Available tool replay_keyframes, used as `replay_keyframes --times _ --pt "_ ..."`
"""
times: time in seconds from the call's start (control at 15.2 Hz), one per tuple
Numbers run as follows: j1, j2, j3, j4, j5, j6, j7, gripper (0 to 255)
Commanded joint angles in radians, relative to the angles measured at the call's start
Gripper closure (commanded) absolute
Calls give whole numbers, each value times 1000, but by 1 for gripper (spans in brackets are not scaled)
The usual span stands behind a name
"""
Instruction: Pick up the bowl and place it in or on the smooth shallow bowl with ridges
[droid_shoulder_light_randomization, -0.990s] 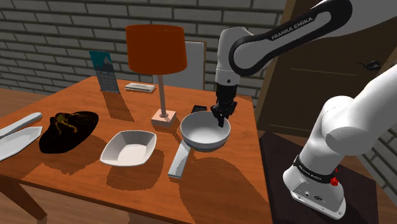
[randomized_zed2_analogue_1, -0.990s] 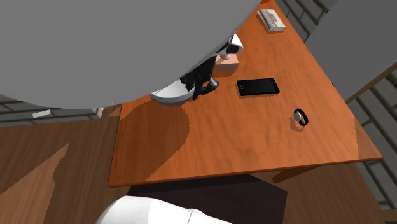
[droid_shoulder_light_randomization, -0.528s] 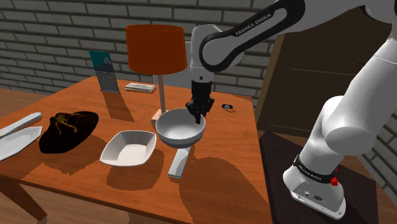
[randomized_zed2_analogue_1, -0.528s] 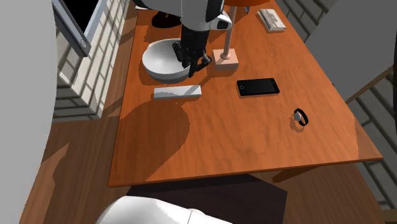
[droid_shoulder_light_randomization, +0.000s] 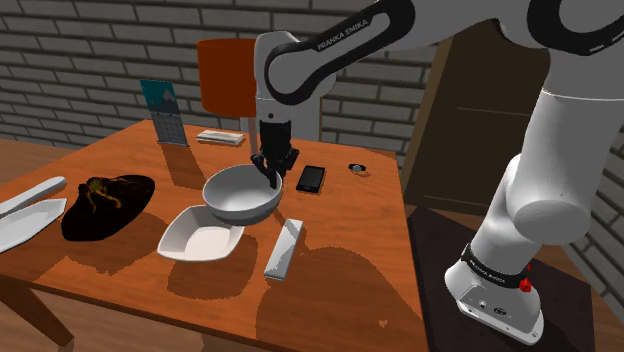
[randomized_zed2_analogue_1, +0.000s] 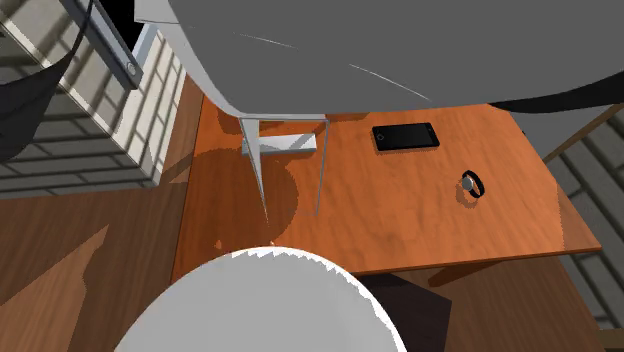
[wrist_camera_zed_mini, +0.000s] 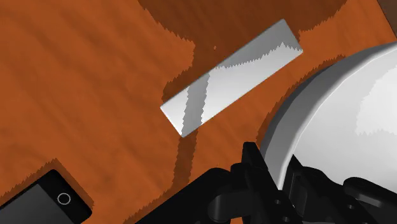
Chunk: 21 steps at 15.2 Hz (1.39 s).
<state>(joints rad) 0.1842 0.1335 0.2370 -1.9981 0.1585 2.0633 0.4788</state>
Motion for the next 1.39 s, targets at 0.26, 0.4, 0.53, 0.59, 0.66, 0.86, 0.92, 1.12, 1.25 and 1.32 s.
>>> replay_keyframes --times 0.26,0.4,0.53,0.59,0.66,0.86,0.92,1.12,1.25,1.32 --pt "43 251 3 354 -68 -99 76 255" --pt "62 338 1 488 -88 -146 97 255" --pt "84 433 -3 642 -108 -203 116 255" --pt "85 436 -4 633 -108 -191 115 255" --pt "85 439 -5 624 -108 -179 113 255" --pt "85 450 -6 600 -109 -145 110 255" --pt "85 453 -6 592 -109 -134 109 255" --pt "86 467 -8 572 -110 -101 105 255" --pt "86 476 -9 560 -111 -80 103 255" --pt "86 481 -9 555 -112 -69 102 255"
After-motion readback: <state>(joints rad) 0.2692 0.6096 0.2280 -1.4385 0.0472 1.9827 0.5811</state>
